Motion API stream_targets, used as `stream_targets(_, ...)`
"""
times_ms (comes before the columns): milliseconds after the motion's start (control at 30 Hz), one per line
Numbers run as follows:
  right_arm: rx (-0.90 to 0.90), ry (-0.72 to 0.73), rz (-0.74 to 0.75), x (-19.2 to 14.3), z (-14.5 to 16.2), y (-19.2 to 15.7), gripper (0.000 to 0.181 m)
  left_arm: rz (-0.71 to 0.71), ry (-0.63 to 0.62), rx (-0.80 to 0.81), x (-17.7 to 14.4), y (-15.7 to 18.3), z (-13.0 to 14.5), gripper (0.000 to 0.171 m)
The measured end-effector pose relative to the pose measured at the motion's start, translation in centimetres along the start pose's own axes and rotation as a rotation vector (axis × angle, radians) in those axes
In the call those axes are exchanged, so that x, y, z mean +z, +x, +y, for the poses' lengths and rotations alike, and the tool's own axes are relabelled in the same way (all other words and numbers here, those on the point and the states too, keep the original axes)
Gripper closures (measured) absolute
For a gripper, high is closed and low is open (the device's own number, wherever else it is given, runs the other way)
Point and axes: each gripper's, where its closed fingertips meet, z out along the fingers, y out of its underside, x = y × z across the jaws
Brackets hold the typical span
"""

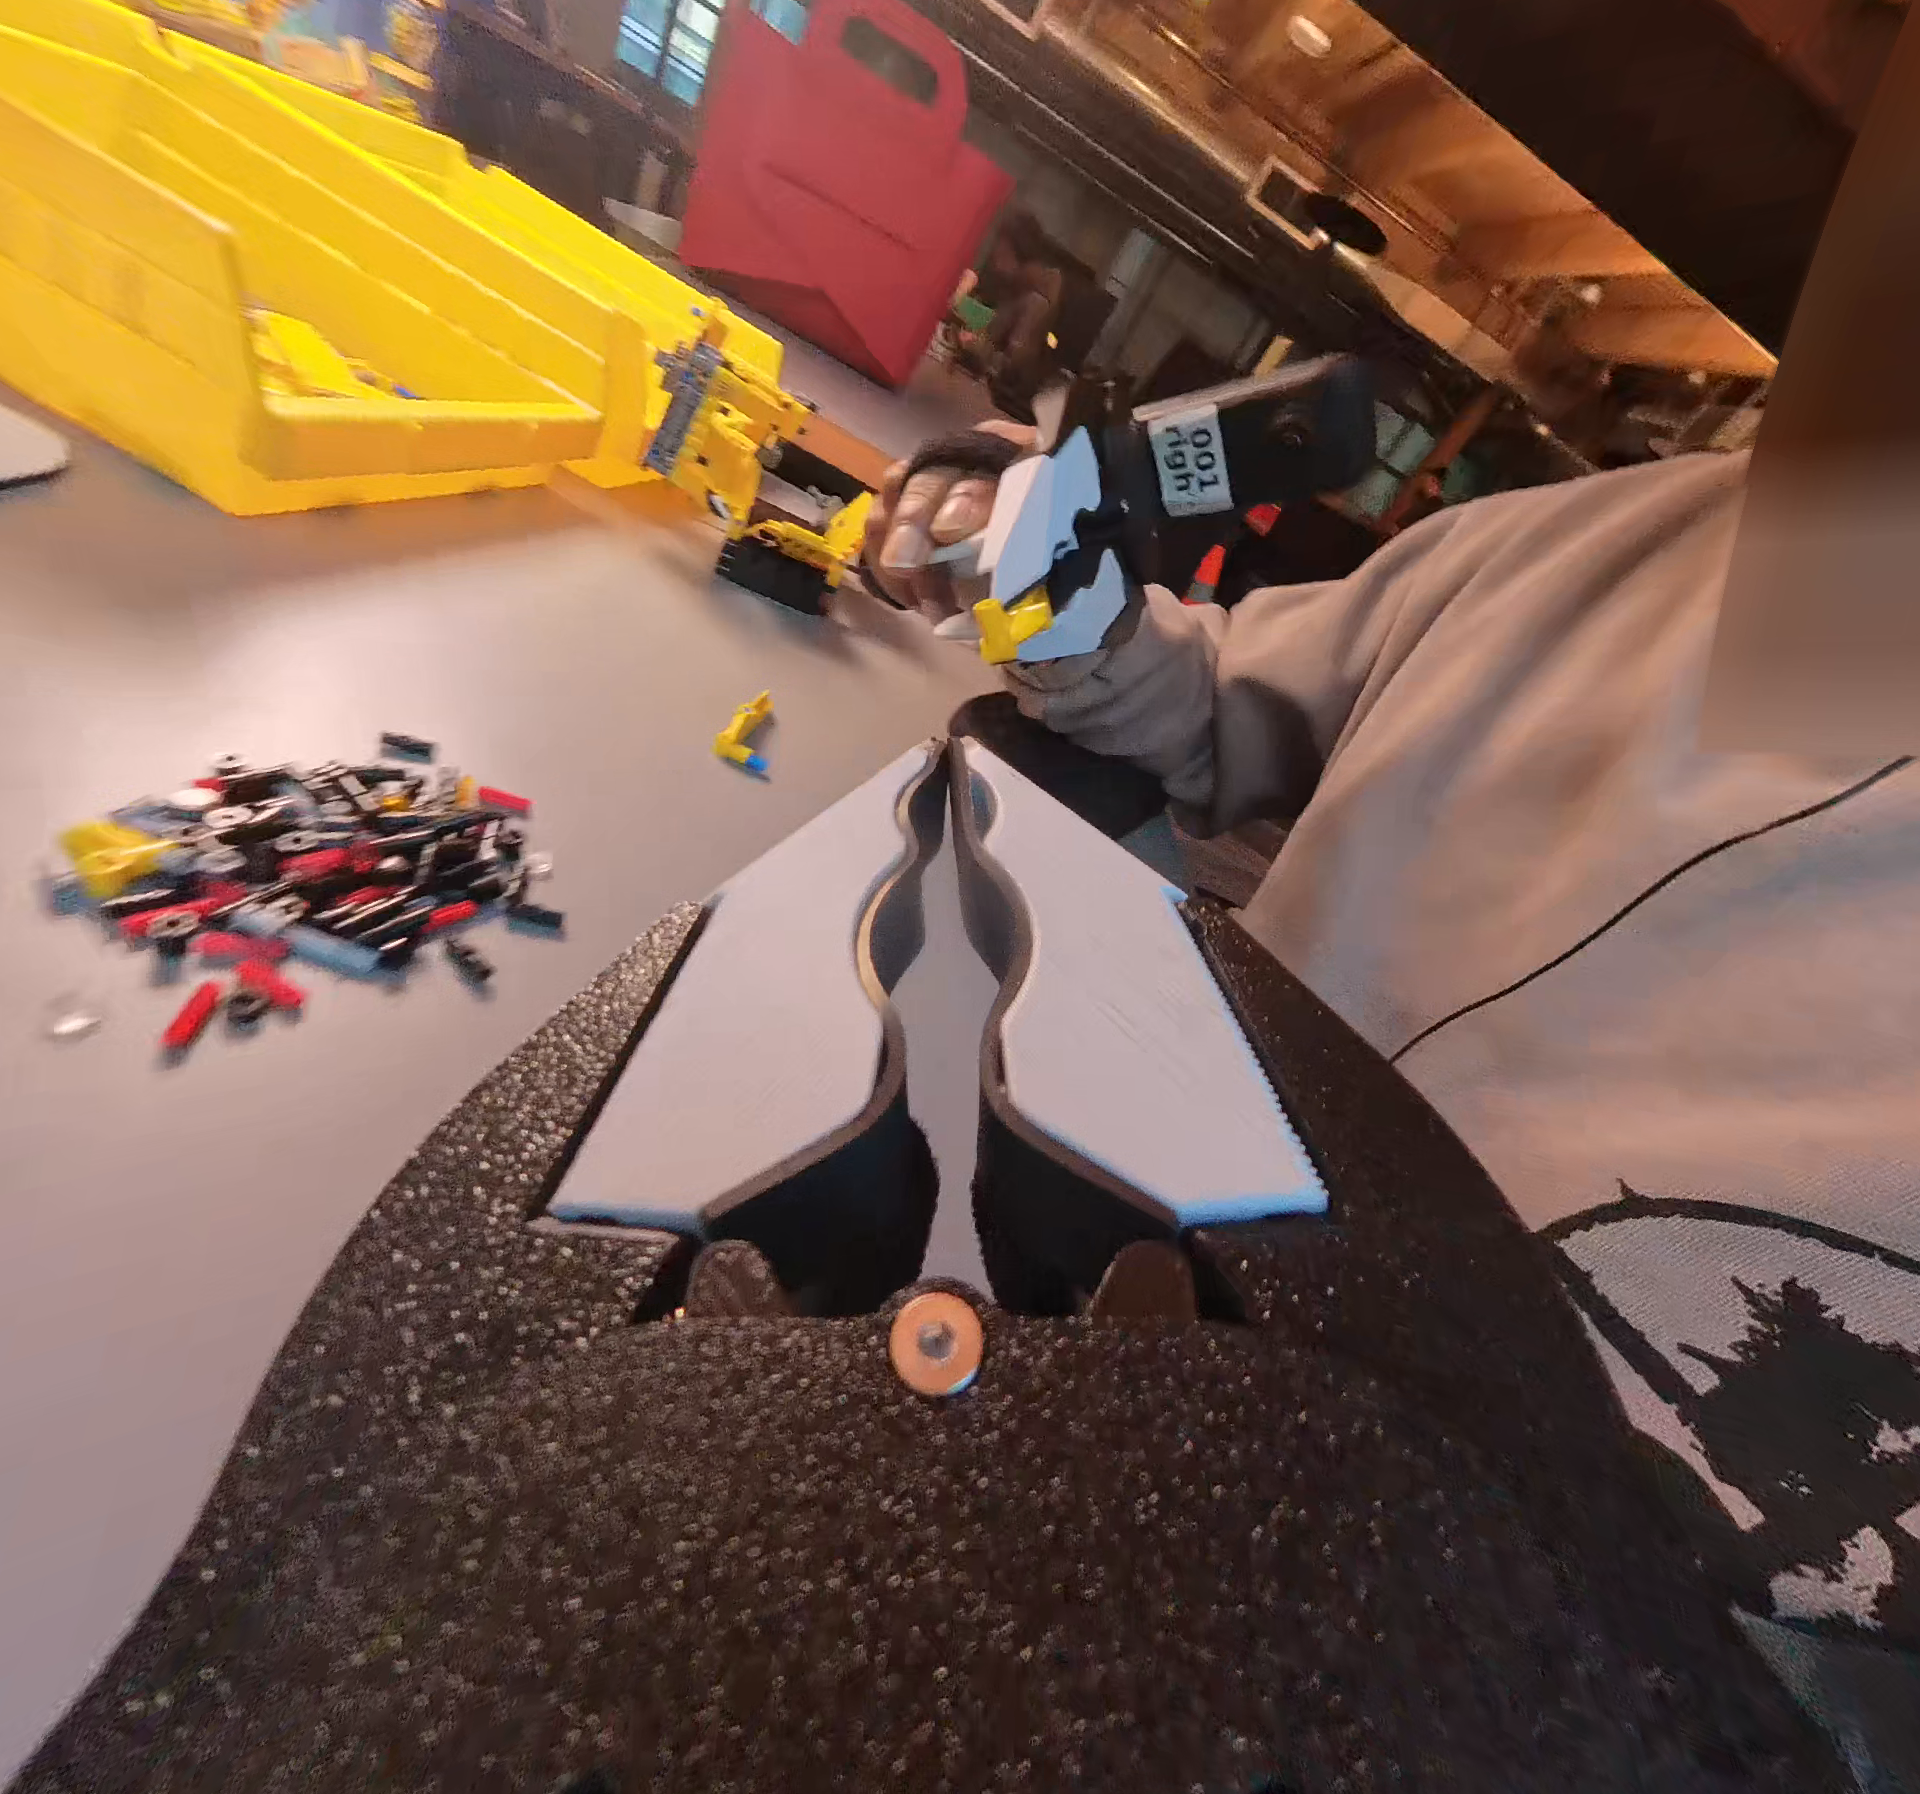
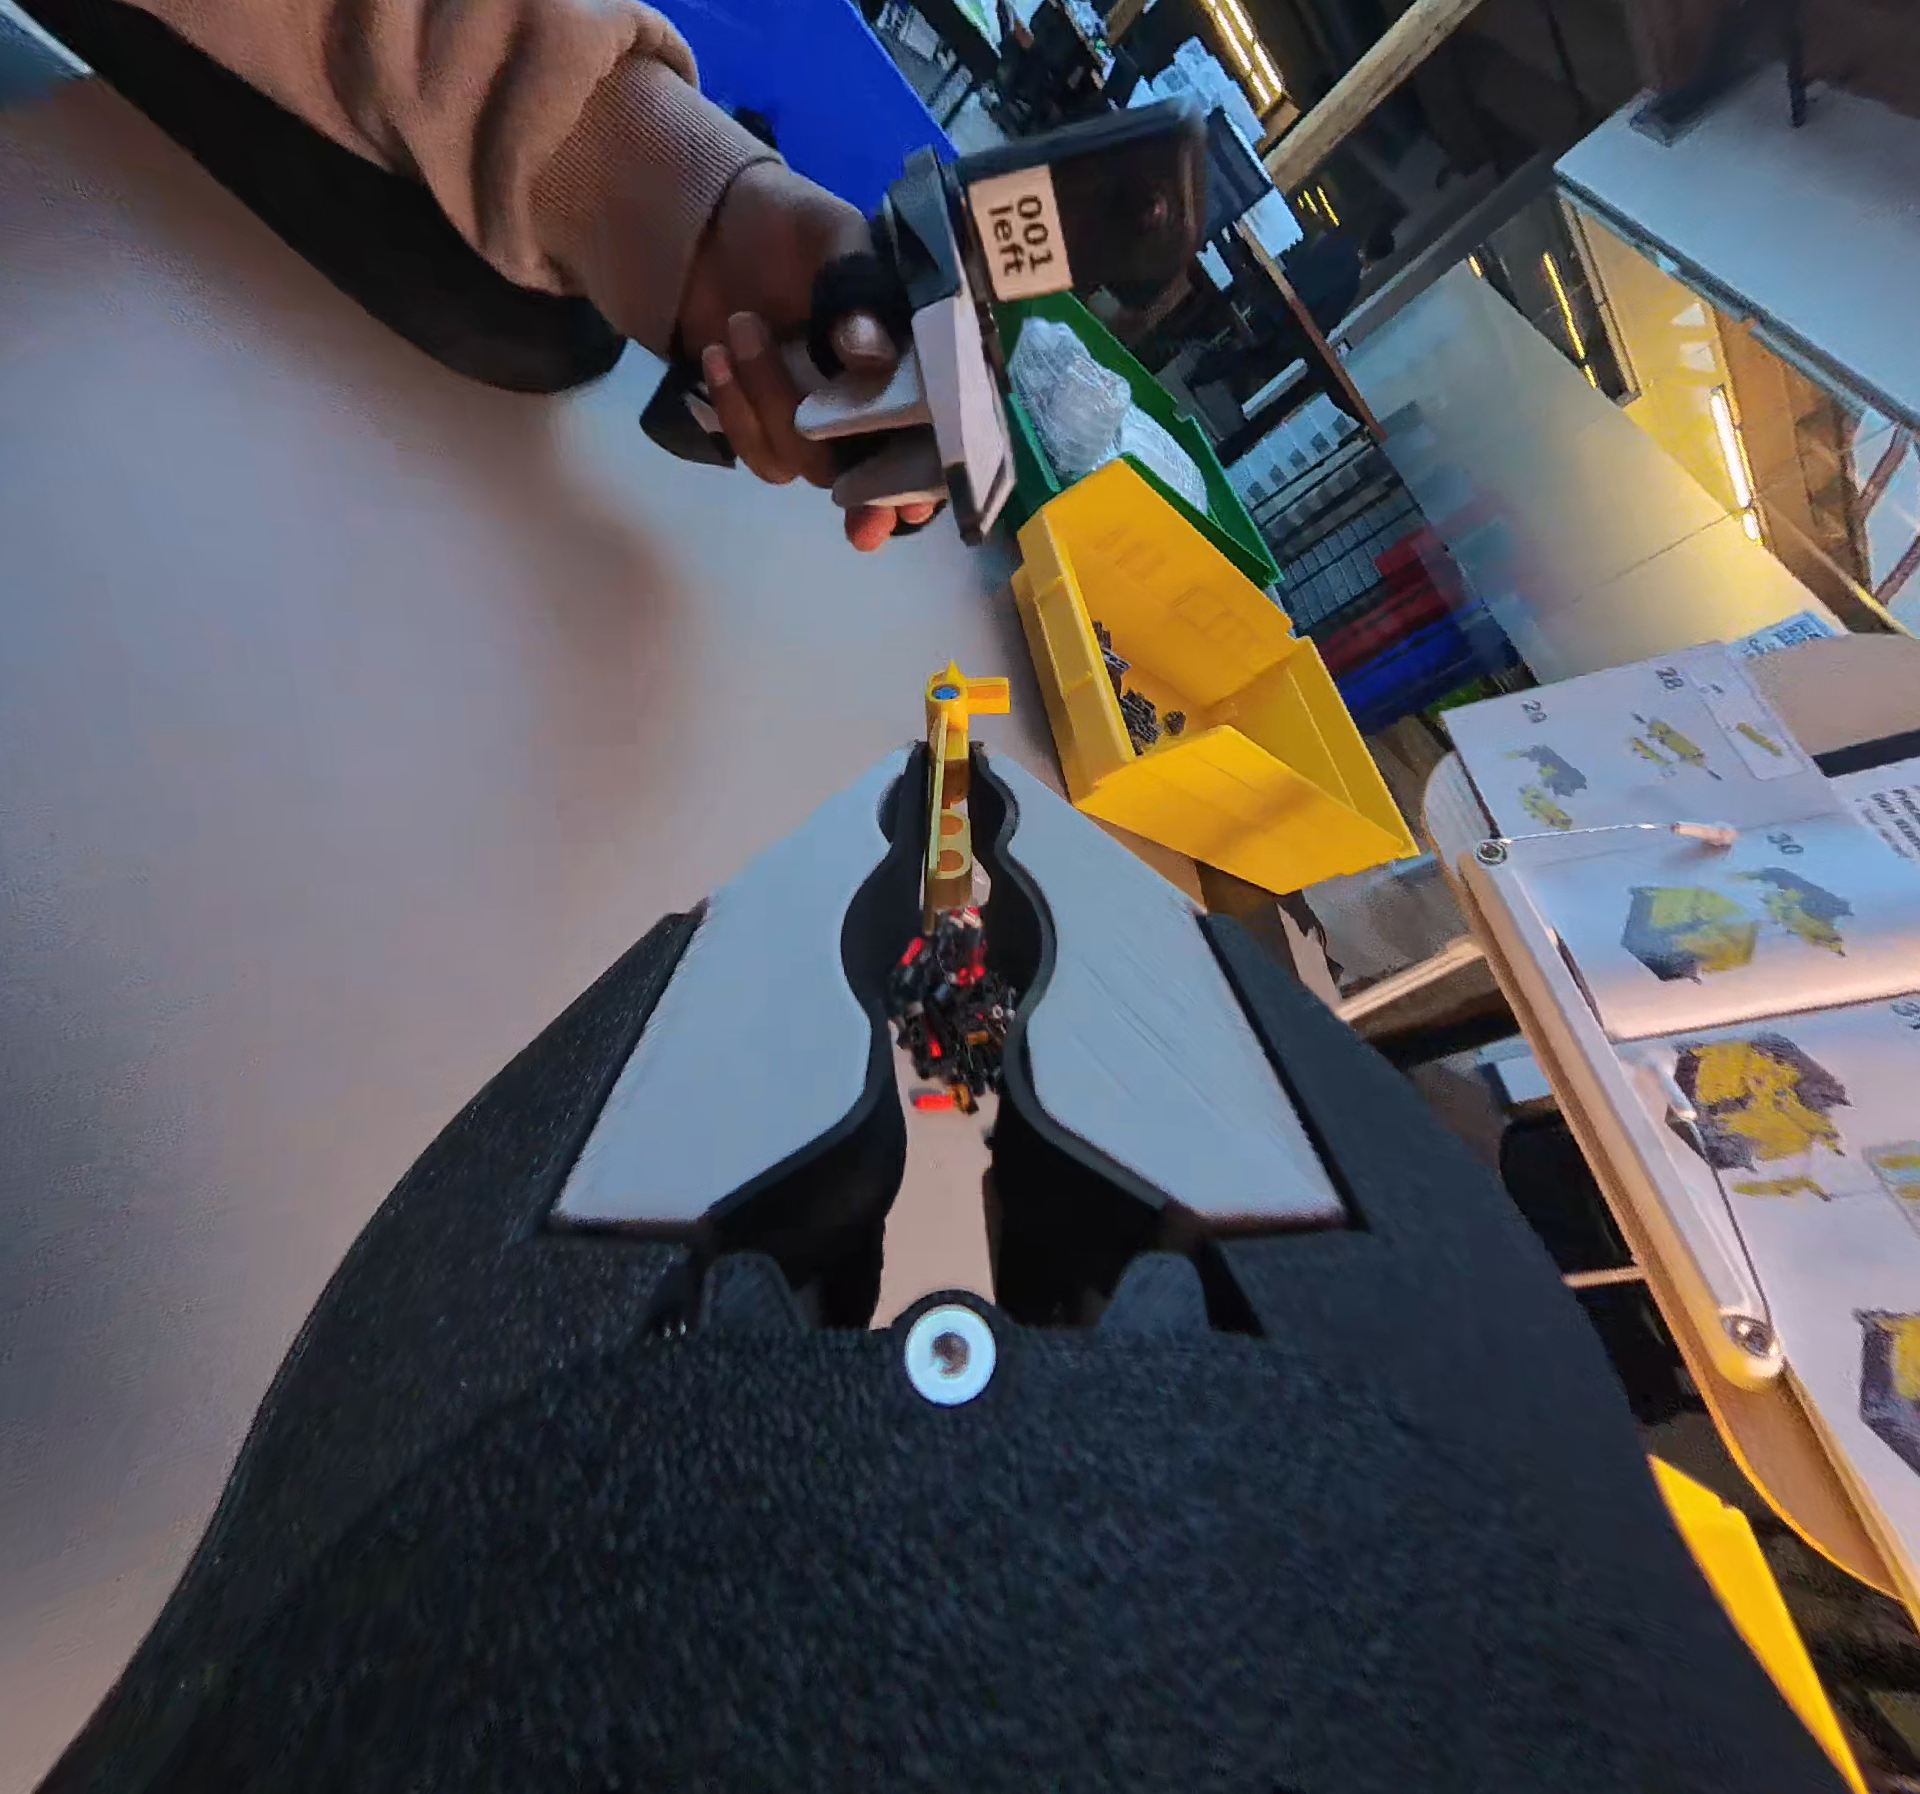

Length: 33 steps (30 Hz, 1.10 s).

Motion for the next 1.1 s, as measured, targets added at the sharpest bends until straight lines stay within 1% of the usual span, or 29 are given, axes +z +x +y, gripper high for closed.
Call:
stream_targets(67,0.033,0.051,-0.033,0.9,-0.8,-0.8,0.177,0.063,-0.001,-0.055,2.0,0.6,0.7,0.171)
stream_targets(100,0.050,0.065,-0.042,1.2,-1.0,-0.9,0.176,0.092,-0.007,-0.088,2.5,0.9,1.0,0.171)
stream_targets(133,0.084,0.093,-0.048,1.2,-1.2,-0.9,0.177,0.112,-0.011,-0.088,2.7,1.3,1.2,0.168)
stream_targets(200,0.244,0.156,-0.098,1.2,-1.6,-0.9,0.177,0.085,0.006,-0.053,2.9,1.2,1.3,0.152)
stream_targets(267,0.427,0.233,-0.133,1.1,-2.0,-0.7,0.176,0.027,0.017,0.053,3.3,1.3,1.0,0.145)
stream_targets(333,0.582,0.280,-0.197,1.3,-2.3,-1.1,0.175,-0.068,0.017,0.235,3.6,1.7,0.5,0.141)
stream_targets(400,0.676,0.306,-0.240,1.7,-2.5,-1.3,0.175,-0.129,0.010,0.386,3.7,2.2,0.2,0.141)
stream_targets(467,0.731,0.331,-0.269,2.0,-2.8,-1.5,0.175,-0.151,-0.009,0.453,3.8,2.7,0.4,0.143)
stream_targets(533,0.760,0.337,-0.289,2.3,-2.9,-1.7,0.175,-0.149,-0.039,0.491,4.0,3.0,0.8,0.147)
stream_targets(567,0.768,0.341,-0.302,2.4,-3.0,-1.9,0.175,-0.146,-0.059,0.508,4.0,3.2,1.1,0.154)
stream_targets(600,0.776,0.341,-0.314,2.5,-3.1,-2.1,0.175,-0.138,-0.073,0.519,4.1,3.3,1.3,0.157)
stream_targets(733,0.787,0.335,-0.335,2.5,-3.3,-2.3,0.175,-0.140,-0.104,0.528,4.1,3.4,1.6,0.156)
stream_targets(867,0.768,0.325,-0.365,2.5,-3.5,-2.9,0.175,-0.123,-0.162,0.511,4.2,3.4,2.4,0.157)
stream_targets(1000,0.738,0.329,-0.336,2.6,-3.6,-2.5,0.176,-0.125,-0.158,0.487,4.1,3.3,2.1,0.157)
stream_targets(1100,0.729,0.334,-0.348,2.4,-3.5,-2.4,0.176,-0.114,-0.166,0.461,4.1,3.2,2.1,0.157)
